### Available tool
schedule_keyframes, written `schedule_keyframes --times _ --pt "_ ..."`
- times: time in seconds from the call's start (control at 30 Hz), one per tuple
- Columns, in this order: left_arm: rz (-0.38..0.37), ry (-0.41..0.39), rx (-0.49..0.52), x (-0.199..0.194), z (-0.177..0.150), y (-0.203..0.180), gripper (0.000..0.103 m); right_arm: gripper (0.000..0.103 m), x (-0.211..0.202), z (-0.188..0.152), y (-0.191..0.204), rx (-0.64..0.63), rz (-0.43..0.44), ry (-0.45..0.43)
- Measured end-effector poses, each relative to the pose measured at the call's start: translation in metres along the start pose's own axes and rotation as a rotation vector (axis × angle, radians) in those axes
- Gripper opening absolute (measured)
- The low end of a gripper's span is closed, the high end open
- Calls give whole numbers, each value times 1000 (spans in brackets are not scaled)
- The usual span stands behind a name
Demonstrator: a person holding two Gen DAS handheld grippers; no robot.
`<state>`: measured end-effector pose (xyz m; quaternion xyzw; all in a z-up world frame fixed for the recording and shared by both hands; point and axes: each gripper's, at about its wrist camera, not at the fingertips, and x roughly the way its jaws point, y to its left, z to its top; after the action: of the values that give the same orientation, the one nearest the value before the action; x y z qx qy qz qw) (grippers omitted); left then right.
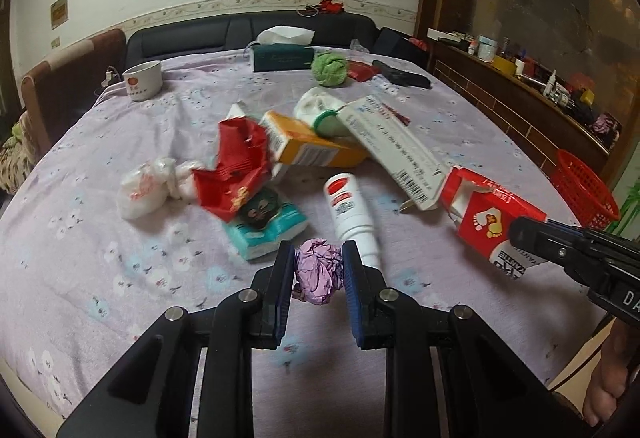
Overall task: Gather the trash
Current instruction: 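Grasp the red toothpaste carton with the right tool while the left tool grasps the pink paper ball, then carry both items to the red mesh basket and open both tools over it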
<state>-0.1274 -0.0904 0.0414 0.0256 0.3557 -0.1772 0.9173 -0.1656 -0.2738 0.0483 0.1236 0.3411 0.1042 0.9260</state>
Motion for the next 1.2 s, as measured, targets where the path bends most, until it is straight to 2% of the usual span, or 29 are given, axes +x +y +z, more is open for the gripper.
schedule_keyframes --times 0.43,0.67,1.2 --pt "-94 -26 95 5 28 -56 23 17 -30 10 -45 129 -3 -62" --pt "-88 -22 131 14 28 -79 23 17 -40 10 -62 159 -18 -82" --pt "-75 -8 179 18 27 -105 23 17 -57 6 -75 183 -13 -119"
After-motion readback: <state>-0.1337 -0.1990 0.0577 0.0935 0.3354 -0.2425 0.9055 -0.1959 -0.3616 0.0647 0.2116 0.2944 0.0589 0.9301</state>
